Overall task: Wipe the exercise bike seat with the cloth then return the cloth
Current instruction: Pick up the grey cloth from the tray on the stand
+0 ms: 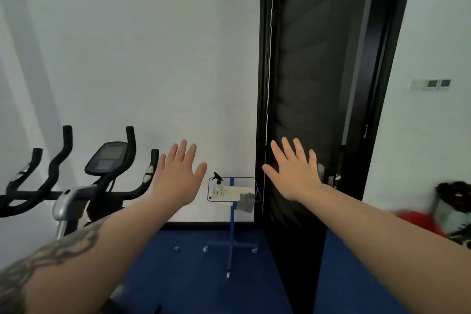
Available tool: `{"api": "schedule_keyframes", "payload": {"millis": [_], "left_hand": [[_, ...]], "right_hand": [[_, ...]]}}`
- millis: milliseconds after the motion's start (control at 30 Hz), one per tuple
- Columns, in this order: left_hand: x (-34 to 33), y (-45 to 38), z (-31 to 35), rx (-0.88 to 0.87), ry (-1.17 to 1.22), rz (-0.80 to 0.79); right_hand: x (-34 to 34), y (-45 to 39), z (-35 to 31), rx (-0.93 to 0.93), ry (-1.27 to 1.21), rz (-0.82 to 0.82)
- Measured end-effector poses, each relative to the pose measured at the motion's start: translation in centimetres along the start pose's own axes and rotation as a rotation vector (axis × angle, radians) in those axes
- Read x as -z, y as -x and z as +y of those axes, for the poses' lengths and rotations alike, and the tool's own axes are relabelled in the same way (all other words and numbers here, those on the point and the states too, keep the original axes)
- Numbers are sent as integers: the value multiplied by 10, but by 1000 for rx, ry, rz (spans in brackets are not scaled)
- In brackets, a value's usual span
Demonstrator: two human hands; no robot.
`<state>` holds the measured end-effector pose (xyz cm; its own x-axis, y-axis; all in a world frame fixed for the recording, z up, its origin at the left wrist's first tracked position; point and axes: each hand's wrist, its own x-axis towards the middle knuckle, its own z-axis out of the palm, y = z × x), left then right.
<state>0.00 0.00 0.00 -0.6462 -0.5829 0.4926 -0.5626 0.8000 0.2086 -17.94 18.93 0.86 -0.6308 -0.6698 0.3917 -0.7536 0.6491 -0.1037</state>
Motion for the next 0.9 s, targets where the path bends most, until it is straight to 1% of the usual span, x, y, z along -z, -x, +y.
{"api": "schedule_keyframes", "payload": {"millis": [233,500,600,733,900], "left_hand": [[-67,-54,20,5,-52,-45],[-141,-107,39,66,-56,-106],[-164,-122,41,74,-51,-139],[-197,-149,34,92,-38,-176],[-244,-185,17,74,-20,-215]], "right_hand": [[-55,-57,44,63,35,-42],[-105,-123,90,91,33,-121],[-123,-141,98,83,24,-175],[-150,-171,103,85,28,-213],[-192,-212,101,53,20,-244]]}}
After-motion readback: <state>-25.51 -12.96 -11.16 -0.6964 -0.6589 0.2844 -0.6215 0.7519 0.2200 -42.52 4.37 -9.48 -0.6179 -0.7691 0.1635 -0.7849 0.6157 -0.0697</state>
